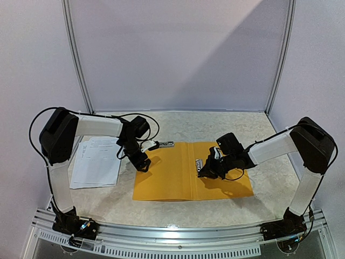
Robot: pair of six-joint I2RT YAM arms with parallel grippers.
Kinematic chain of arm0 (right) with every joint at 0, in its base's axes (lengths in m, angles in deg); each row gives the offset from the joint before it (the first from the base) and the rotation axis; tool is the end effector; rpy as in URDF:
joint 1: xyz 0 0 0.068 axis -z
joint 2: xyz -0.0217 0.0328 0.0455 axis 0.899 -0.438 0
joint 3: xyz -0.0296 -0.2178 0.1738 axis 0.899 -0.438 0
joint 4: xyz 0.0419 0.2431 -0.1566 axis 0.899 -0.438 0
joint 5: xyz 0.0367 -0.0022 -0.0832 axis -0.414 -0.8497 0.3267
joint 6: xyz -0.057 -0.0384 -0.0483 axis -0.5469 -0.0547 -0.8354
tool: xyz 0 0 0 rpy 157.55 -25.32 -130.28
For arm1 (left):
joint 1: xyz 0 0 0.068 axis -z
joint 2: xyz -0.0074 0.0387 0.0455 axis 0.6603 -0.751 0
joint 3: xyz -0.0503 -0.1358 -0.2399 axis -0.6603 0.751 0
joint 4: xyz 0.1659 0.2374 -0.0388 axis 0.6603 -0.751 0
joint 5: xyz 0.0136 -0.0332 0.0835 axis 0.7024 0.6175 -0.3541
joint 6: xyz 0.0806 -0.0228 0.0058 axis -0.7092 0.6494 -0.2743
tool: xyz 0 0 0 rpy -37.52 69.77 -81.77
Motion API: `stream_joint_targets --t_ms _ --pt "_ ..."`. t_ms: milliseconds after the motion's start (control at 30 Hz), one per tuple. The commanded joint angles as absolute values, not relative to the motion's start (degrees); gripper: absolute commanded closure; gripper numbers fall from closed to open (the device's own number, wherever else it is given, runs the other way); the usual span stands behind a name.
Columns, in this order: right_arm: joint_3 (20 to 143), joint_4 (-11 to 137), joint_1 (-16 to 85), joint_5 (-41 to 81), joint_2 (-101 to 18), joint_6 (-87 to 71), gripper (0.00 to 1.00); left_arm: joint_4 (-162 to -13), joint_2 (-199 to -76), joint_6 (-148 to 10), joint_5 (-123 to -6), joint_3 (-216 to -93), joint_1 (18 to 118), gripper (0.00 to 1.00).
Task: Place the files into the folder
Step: Move the folder to the center of the board.
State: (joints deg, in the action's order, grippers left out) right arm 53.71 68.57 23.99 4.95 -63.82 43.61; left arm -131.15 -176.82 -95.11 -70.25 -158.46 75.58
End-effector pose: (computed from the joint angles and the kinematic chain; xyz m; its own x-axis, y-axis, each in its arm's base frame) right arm 0.2723 0.2661 0.0722 -0.9761 0.2027 -0.0780 0.0917 0.7101 0.6982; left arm 0.3400 -0.2358 0.0894 -0.6519 0.7377 -0.1755 0.7498 0.6617 -0.0037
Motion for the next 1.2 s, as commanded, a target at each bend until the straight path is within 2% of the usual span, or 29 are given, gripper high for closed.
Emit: stream_joint_targets --t_ms 0,167,900,1167 --pt "52.1 68.2 23.5 3.0 -65.7 43.7 0.95 -132.8 -180.9 -94.9 -70.7 -157.4 76.8 0.18" --pt "52.0 67.3 23.5 3.8 -65.8 43.7 0.99 -132.9 -181.0 -95.0 -71.0 -157.4 76.9 0.18" --pt "51.0 54.2 22.3 16.6 -68.0 41.2 1.0 -136.1 -185.8 -96.7 -74.4 -159.3 78.0 0.18" --pt "51.7 52.1 22.3 18.3 -64.4 41.8 1.0 -136.5 -187.9 -97.6 -76.8 -159.4 78.3 0.18"
